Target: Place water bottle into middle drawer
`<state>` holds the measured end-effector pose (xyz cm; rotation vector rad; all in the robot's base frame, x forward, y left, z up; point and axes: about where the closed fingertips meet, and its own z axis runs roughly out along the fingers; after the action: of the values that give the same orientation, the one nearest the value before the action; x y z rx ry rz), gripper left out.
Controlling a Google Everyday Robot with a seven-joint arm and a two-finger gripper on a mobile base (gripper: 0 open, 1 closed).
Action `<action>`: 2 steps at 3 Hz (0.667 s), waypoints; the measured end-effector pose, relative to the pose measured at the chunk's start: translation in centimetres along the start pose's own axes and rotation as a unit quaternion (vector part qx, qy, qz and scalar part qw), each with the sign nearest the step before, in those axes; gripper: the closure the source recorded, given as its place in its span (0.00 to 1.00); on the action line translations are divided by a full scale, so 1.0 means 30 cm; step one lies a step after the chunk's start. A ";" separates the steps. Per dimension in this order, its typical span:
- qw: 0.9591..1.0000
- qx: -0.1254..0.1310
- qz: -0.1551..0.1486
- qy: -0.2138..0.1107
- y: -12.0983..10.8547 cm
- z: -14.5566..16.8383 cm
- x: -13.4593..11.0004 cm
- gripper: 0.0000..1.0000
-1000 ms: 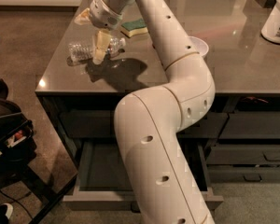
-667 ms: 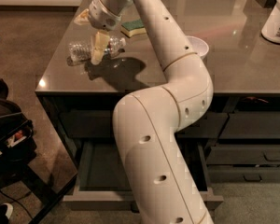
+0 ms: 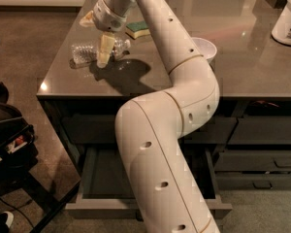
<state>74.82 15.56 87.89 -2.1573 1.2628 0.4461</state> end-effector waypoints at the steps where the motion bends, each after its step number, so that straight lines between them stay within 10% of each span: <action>1: 1.000 -0.016 0.013 -0.003 0.020 0.045 0.029 0.00; 2: 1.000 -0.021 0.011 -0.003 0.019 0.074 0.035 0.00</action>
Offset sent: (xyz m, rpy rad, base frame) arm 0.0294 -0.0073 -0.0106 -0.0661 0.0887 0.0523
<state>74.86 16.07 85.44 -2.1773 1.2861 0.4922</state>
